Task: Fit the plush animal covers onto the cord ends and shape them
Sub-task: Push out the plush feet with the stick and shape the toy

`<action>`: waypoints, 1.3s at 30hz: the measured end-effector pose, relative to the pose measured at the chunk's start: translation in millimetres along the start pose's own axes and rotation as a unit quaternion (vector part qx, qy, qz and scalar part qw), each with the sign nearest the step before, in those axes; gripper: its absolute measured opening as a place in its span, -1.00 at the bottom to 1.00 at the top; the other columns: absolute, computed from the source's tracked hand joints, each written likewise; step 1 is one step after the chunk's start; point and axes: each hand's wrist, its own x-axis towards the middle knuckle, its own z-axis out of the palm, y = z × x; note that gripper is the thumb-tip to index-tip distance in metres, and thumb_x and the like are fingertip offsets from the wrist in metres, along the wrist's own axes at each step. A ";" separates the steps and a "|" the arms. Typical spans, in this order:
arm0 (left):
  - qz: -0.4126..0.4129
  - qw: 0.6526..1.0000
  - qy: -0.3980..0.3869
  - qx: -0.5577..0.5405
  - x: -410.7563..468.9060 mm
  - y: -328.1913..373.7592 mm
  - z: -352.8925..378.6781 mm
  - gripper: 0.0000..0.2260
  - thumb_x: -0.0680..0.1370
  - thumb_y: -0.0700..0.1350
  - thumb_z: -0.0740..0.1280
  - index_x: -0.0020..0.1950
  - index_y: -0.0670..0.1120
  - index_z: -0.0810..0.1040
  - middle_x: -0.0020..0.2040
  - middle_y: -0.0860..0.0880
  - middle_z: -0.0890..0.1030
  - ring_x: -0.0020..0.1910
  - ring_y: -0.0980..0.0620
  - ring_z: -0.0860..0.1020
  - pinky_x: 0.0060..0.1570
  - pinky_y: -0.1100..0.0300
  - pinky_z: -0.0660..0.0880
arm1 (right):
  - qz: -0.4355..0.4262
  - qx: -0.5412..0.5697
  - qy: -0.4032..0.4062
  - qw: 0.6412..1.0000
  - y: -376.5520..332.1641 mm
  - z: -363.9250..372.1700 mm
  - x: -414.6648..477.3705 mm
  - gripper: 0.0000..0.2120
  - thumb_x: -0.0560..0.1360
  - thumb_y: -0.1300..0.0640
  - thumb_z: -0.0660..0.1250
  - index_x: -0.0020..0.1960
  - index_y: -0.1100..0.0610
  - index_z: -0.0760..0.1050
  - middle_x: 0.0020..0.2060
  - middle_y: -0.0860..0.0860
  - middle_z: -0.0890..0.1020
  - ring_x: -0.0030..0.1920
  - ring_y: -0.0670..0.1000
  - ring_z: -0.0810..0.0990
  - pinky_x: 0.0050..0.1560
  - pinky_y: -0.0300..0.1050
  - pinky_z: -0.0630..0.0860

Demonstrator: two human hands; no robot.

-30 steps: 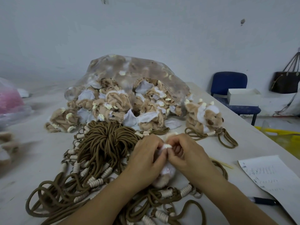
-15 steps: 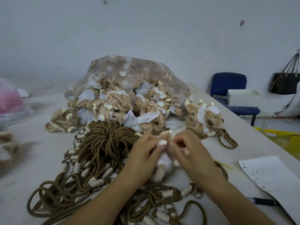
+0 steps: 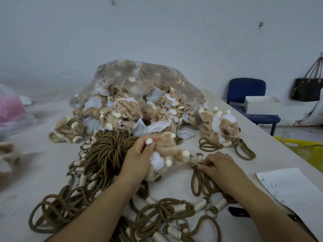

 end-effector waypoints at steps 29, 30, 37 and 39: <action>-0.084 0.960 -0.071 -0.259 1.0 5.2 -5.7 -0.78 0.49 -0.06 0.30 0.01 -0.07 0.69 0.03 -0.19 0.68 -0.03 -0.07 0.66 -0.13 0.14 0.61 | -0.168 0.053 0.152 0.973 -24.4 -12.1 -11.8 -0.52 0.44 -0.32 0.03 -0.20 -0.04 0.59 -0.30 -0.13 0.53 -0.27 -0.15 0.50 -0.30 -0.29 0.35; -0.077 0.962 -0.071 -0.251 -0.1 6.5 -4.2 -0.78 0.50 -0.04 0.30 0.02 -0.06 0.69 0.04 -0.19 0.68 -0.03 -0.07 0.66 -0.13 0.15 0.61 | -0.155 0.060 0.145 0.975 -24.4 -12.0 -12.6 -0.55 0.42 -0.34 0.01 -0.22 -0.10 0.54 -0.32 -0.17 0.51 -0.28 -0.18 0.49 -0.32 -0.35 0.30; -0.035 0.979 -0.021 -0.200 -0.4 6.2 -2.9 -0.75 0.52 0.06 0.25 -0.04 0.00 0.69 0.02 -0.15 0.69 0.00 -0.08 0.67 -0.09 0.13 0.61 | -0.118 0.058 0.114 0.985 -20.7 -10.4 -12.4 -0.66 0.36 -0.40 -0.08 -0.32 -0.23 0.32 -0.35 -0.18 0.48 -0.24 -0.28 0.47 -0.36 -0.33 0.26; -0.020 0.984 -0.023 -0.177 -0.6 6.1 -3.4 -0.74 0.54 0.08 0.24 0.00 0.03 0.69 0.04 -0.11 0.69 0.04 -0.08 0.66 -0.03 0.10 0.61 | -0.116 0.054 0.122 0.984 -20.9 -10.7 -12.6 -0.64 0.36 -0.41 -0.08 -0.32 -0.22 0.33 -0.35 -0.18 0.49 -0.25 -0.25 0.47 -0.37 -0.33 0.25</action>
